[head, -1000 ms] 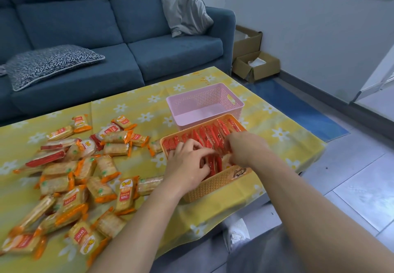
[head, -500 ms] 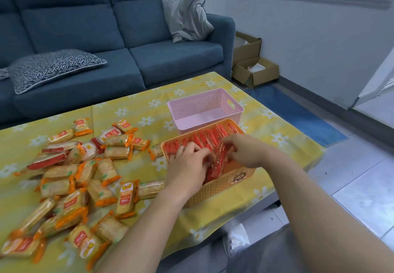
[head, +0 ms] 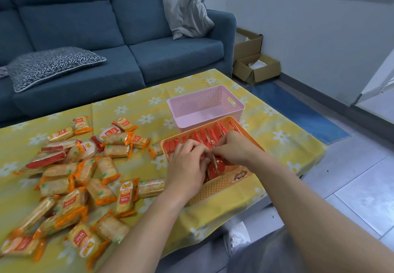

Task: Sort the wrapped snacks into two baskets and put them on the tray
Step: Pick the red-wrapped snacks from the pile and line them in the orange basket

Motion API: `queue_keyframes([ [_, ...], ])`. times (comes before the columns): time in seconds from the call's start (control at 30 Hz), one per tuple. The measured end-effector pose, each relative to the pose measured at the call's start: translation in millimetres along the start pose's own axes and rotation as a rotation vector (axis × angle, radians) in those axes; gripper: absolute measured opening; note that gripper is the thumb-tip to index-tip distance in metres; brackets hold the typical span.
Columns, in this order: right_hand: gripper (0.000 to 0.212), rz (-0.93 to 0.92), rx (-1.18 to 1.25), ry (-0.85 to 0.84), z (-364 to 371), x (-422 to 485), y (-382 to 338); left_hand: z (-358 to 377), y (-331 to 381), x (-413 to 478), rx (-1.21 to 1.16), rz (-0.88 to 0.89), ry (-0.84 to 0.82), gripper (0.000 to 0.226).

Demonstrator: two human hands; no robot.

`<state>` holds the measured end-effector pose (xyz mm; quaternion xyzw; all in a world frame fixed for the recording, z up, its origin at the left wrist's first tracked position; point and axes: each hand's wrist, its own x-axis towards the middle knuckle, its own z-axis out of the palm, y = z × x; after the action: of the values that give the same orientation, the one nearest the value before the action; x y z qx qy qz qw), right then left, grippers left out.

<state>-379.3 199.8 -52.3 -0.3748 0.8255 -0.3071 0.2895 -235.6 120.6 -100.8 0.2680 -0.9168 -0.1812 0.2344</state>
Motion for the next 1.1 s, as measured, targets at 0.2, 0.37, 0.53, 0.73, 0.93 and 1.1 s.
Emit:
queue_keyframes([
  [0.2,0.024,-0.035,-0.284,-0.034,15,0,3,-2,0,0,0.139,0.007,-0.052,0.006],
  [0.37,0.014,-0.05,-0.38,0.009,13,0,-7,-11,1,0,0.239,0.038,-0.084,0.025],
  [0.53,0.013,-0.037,-0.675,0.155,20,-13,-47,-39,-16,-13,-0.093,-0.032,-0.13,0.032],
  [0.73,0.027,-0.214,-0.478,0.044,81,-20,-105,-111,-86,-59,-0.083,-0.324,-0.09,0.021],
  [0.93,0.04,-0.314,-0.395,-0.172,161,-9,-140,-164,-159,-113,0.057,-0.59,-0.055,0.022],
  [1.1,0.05,-0.391,-0.459,-0.231,199,23,-159,-184,-197,-102,0.086,-0.617,0.08,0.021],
])
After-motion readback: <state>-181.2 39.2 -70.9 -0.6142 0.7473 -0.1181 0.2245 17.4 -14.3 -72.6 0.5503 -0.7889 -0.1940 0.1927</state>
